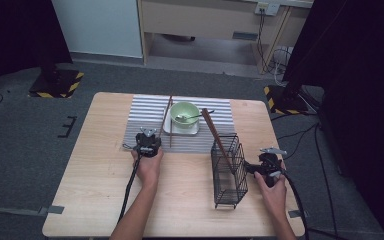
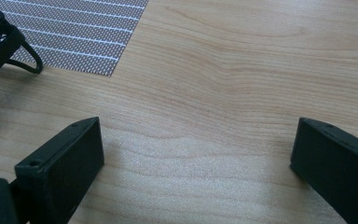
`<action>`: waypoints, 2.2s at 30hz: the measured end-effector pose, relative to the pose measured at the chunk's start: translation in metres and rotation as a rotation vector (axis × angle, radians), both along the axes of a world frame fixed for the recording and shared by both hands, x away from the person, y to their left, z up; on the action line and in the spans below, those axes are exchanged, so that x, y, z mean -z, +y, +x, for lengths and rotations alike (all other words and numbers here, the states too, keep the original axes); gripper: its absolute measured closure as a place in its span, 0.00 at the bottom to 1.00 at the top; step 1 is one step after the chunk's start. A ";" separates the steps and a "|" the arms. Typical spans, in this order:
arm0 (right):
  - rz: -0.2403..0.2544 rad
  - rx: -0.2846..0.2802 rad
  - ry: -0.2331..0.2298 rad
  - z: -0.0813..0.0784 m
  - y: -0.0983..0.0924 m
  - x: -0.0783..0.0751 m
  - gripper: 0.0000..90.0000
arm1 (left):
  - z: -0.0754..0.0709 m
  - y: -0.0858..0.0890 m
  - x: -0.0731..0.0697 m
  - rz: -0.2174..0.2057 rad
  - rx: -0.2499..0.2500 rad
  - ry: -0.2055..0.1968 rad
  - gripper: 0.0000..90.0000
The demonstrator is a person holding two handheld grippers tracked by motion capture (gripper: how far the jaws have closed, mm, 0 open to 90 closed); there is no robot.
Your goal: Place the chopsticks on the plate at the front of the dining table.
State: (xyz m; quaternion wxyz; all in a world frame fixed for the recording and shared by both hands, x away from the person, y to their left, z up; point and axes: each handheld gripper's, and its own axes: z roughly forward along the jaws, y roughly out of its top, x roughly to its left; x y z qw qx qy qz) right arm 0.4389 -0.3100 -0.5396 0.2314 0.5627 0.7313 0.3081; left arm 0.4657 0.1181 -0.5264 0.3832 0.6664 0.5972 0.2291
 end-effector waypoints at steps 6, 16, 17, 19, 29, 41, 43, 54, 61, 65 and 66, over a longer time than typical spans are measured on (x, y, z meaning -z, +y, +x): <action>0.000 0.000 0.000 0.000 0.000 0.000 0.03 | -0.001 0.001 0.001 0.004 -0.007 0.011 0.95; 0.000 0.000 0.000 0.000 0.000 0.000 0.03 | 0.000 0.002 0.002 -0.001 -0.007 0.016 0.95; 0.000 0.000 0.000 0.000 0.000 0.000 0.03 | 0.001 0.002 0.002 -0.003 -0.008 0.019 0.95; 0.000 0.000 0.000 0.000 0.000 0.000 0.03 | 0.001 0.003 0.003 -0.002 -0.009 0.025 0.95; 0.000 0.001 -0.001 0.000 0.000 0.000 0.03 | 0.003 0.003 0.005 0.005 -0.007 0.035 0.95; 0.001 0.000 0.000 0.000 0.000 0.000 0.03 | 0.002 0.003 0.003 0.003 -0.007 0.032 0.95; 0.000 0.000 0.000 0.000 0.000 0.000 0.03 | 0.002 0.002 0.003 0.000 -0.007 0.033 0.95; 0.000 0.001 -0.001 0.000 0.000 0.000 0.03 | 0.001 0.002 0.002 0.001 -0.007 0.033 0.95; 0.000 0.000 0.001 0.000 0.000 0.000 0.03 | 0.001 0.003 0.001 0.000 -0.006 0.032 0.95; 0.001 0.000 0.000 0.000 0.000 0.000 0.03 | 0.001 0.003 0.002 -0.001 -0.004 0.036 0.95; 0.000 0.000 0.000 0.000 0.000 0.000 0.03 | 0.001 0.003 0.002 0.000 -0.003 0.037 0.95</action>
